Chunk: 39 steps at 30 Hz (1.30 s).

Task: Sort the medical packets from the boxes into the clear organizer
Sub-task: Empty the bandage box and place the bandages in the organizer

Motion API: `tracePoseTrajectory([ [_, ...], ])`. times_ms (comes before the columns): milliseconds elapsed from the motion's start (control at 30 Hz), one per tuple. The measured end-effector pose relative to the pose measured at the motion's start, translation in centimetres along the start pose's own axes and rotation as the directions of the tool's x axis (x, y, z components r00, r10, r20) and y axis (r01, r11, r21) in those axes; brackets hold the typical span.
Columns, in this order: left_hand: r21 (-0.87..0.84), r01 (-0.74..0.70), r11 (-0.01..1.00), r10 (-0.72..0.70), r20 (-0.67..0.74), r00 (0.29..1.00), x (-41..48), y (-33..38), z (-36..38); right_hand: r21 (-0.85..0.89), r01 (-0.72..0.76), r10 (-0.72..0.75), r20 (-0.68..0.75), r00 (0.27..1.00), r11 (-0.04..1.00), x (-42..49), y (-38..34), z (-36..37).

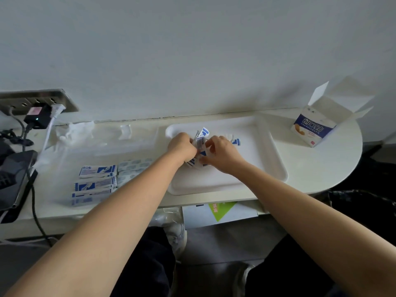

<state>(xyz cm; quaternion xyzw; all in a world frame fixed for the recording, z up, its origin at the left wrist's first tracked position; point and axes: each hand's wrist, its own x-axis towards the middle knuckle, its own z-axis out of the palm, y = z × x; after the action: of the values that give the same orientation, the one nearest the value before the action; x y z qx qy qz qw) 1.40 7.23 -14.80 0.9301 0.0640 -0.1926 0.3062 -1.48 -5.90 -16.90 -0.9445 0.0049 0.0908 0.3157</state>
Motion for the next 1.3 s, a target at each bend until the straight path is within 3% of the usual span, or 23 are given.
tracePoseTrajectory([
  [100,-0.350,0.028,0.936,-0.002,0.075,0.997,-0.3,-0.4,-0.4,0.240,0.002,0.009,-0.047,0.999,0.971,-0.3,0.0,-0.8],
  [200,-0.648,0.086,0.757,0.019,0.153,0.988,-1.0,-0.3,-0.8,0.466,-0.014,0.023,-0.015,1.000,0.885,-0.5,0.0,-1.9],
  [267,-0.745,0.126,0.655,0.035,0.197,0.980,-1.4,0.0,-0.7,0.608,-0.063,0.069,0.013,0.998,0.791,-0.4,0.3,-2.5],
  [333,-0.766,0.139,0.628,0.061,0.227,0.972,-2.0,0.3,-0.4,0.699,-0.104,0.102,0.046,0.994,0.707,-0.2,0.7,-2.8],
  [433,-0.776,0.147,0.614,0.075,0.242,0.967,-2.7,0.6,0.2,0.732,-0.143,0.115,0.089,0.989,0.666,-0.4,1.3,-3.0],
  [667,-0.763,0.071,0.642,-0.010,0.084,0.996,-2.4,0.6,2.1,0.769,-0.210,0.156,0.144,0.977,0.603,-0.8,2.1,-3.3],
  [967,-0.831,0.086,0.549,0.054,0.138,0.989,-2.8,1.0,2.5,0.747,-0.156,0.161,0.066,0.985,0.647,-1.3,2.4,-3.2],
  [1100,-0.834,0.040,0.551,0.011,0.055,0.998,-2.7,1.0,2.8,0.732,-0.141,0.165,0.039,0.986,0.667,-1.2,2.8,-3.6],
  [1300,-0.863,0.045,0.502,-0.086,0.002,0.996,-2.3,1.3,3.3,0.572,-0.116,0.098,0.062,0.993,0.812,-1.5,2.9,-3.7],
])
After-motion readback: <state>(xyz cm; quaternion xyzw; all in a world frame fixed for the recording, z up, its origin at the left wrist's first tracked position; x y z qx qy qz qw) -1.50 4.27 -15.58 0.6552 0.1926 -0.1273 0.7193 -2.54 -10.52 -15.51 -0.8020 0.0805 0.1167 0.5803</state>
